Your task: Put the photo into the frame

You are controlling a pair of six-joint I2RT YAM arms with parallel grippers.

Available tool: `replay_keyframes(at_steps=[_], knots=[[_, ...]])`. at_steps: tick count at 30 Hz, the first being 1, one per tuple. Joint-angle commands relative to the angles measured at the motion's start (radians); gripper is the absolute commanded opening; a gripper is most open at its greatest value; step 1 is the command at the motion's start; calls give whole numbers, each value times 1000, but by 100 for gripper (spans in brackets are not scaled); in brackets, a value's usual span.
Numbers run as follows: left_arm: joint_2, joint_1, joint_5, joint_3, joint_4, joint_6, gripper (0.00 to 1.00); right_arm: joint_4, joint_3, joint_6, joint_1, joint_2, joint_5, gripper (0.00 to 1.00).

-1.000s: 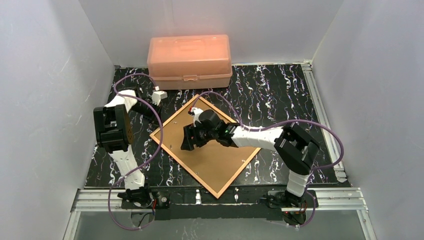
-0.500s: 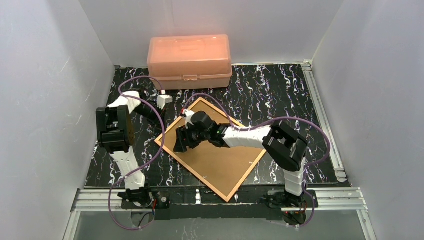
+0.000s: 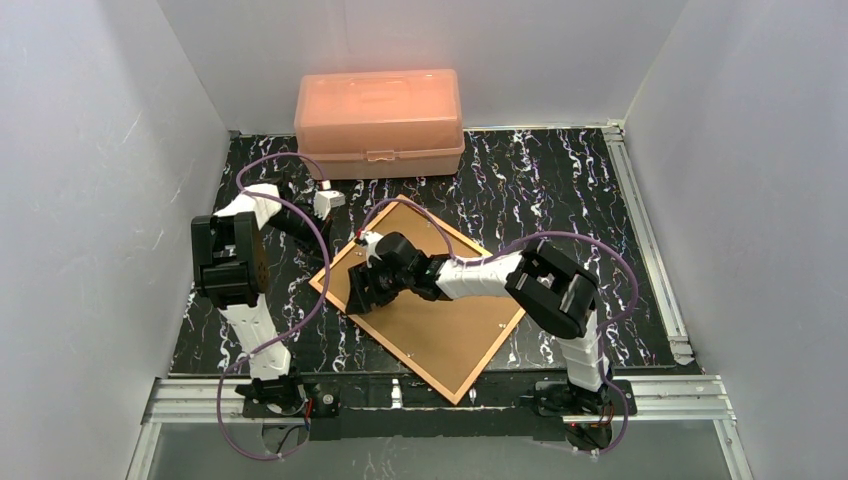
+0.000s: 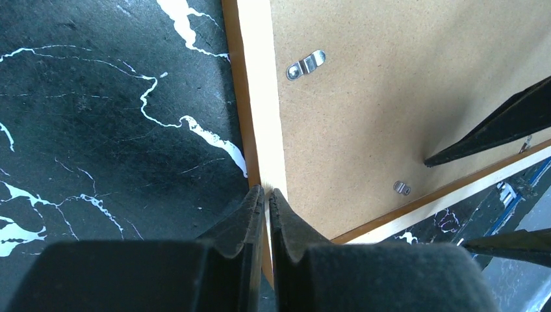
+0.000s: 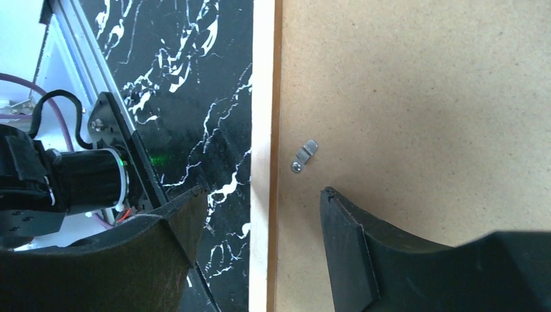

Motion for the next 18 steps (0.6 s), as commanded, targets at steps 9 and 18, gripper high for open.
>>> replay_keyframes(at_steps=[9, 18], knots=[[-41, -8, -18, -44, -28, 8, 4, 91, 50, 39, 11, 34, -39, 72], [-45, -8, -15, -45, -26, 7, 4, 112, 39, 59, 10, 47, -57, 70]])
